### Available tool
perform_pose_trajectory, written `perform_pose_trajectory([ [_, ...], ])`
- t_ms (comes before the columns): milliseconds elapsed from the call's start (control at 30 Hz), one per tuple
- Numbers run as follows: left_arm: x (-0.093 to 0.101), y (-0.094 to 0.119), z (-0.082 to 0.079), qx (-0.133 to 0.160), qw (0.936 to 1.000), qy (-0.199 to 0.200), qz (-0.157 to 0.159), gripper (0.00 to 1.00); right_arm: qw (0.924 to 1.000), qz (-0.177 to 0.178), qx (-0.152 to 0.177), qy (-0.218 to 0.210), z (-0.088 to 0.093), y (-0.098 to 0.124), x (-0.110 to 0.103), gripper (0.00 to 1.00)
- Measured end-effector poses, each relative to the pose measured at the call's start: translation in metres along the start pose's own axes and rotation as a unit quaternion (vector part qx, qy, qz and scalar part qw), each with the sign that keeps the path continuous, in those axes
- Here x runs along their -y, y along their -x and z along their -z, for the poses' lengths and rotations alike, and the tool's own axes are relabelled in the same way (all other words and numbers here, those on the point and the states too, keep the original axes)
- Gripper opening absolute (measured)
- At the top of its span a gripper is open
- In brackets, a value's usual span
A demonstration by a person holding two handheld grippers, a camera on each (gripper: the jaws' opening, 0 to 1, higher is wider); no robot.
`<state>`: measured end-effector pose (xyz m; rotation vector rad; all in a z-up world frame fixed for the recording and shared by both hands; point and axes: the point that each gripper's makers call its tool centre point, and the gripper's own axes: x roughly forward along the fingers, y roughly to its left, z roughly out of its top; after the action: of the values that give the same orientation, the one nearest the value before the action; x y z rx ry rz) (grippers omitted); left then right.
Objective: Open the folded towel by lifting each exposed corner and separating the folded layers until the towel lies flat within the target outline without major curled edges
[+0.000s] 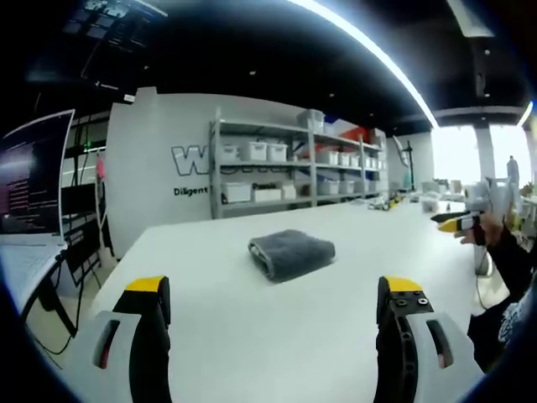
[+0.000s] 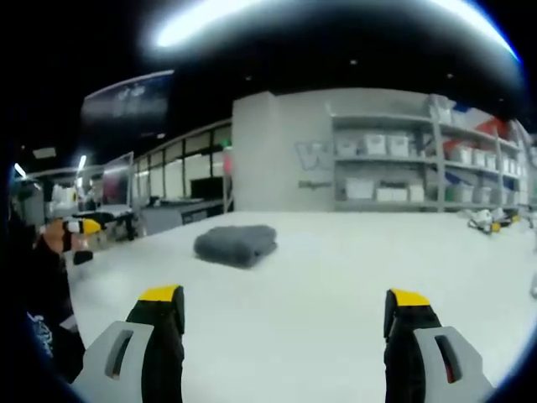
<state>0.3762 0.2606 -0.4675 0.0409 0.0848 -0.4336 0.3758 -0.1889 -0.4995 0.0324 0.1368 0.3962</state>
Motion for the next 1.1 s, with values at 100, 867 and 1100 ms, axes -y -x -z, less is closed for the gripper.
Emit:
perform_pose_trajectory([
  [100, -0.002, -0.001, 0.000, -0.003, 1.0000, 0.001, 0.000, 1.00, 1.0000, 0.005, 0.002, -0.004, -0.002, -0.001, 0.004, 1.00],
  [867, 0.002, 0.002, -0.006, 0.020, 0.9997, 0.009, 0.012, 1.00, 0.9999, -0.007, -0.013, 0.009, 0.004, 0.001, -0.004, 1.00],
  [1100, 0.004, 0.000, -0.002, 0.013, 0.9996, 0.016, 0.020, 1.00, 0.9999, -0.007, -0.011, 0.008, 0.001, -0.002, -0.004, 1.00],
])
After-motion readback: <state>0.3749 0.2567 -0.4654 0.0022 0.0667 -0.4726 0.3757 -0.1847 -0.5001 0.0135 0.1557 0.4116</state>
